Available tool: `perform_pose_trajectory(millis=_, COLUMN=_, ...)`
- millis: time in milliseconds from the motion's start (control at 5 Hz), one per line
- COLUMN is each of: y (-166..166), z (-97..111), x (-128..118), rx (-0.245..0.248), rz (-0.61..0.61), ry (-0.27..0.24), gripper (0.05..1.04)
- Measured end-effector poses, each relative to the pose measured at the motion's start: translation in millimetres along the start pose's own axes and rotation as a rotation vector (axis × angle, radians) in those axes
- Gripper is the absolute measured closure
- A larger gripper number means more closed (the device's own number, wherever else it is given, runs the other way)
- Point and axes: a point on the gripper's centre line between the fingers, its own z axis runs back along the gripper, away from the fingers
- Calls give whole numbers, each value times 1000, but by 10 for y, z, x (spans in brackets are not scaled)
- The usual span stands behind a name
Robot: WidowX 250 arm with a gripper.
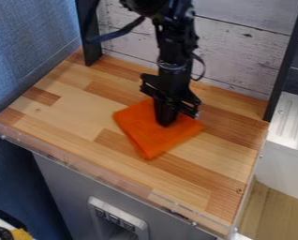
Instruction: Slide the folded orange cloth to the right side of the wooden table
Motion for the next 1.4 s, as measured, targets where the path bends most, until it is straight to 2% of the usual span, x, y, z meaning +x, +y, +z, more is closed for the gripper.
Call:
perform_pose_trajectory(millis=200, y=-192, z=-3, x=71, rx=-12, rz=44, ry=-6, gripper=1020)
perform_pose_trajectory(millis=600, y=-410, z=4, x=164, rx=-42, rz=123, ry=12, gripper=1020)
perform_pose_trajectory(millis=1000, y=-602, z=9, x=266, rx=-50, rz=169, ry=41, gripper=995)
perform_pose_trajectory(millis=1200, y=-674, z=73, x=268, rx=-47, rz=172, ry=67, gripper=839)
perform_pose_trajectory(millis=1400, y=-569, z=115, x=209, rx=-37, rz=162, ry=92, gripper=579)
